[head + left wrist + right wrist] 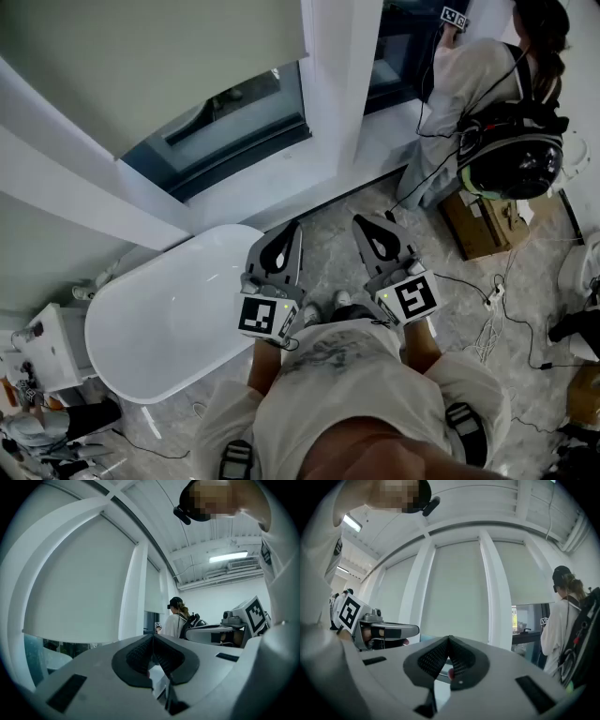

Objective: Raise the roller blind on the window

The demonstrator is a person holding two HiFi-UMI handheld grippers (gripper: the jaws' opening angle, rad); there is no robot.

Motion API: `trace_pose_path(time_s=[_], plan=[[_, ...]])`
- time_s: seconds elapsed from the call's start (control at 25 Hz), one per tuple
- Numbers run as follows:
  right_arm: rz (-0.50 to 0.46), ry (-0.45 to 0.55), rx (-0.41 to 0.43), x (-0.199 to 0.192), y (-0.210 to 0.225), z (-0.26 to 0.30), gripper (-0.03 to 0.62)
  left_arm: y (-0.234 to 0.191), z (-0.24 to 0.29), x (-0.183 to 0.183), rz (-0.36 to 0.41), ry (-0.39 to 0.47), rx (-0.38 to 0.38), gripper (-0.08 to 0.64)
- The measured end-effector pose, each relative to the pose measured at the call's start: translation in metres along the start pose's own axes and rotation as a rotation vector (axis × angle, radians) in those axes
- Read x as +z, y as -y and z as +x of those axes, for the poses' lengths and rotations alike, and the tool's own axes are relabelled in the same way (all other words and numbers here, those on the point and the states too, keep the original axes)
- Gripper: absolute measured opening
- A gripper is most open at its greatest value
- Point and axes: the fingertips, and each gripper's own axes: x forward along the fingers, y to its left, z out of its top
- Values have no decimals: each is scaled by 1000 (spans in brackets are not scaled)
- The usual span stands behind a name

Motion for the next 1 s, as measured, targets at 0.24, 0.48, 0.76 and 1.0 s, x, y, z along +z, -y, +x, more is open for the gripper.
trace_pose_path(time_s=[0.24,0.48,0.76,1.0], plan=[[19,41,27,1,26,0,61,13,26,-3,1,3,23,11],[10,42,73,-3,41,1,61,27,42,-2,22,-1,55,11],[10,84,90,2,59,13,61,19,58,-5,28,-20,99,11],[-3,69,89,-6,67,29,61,6,70,-14,23,-19,103,11]])
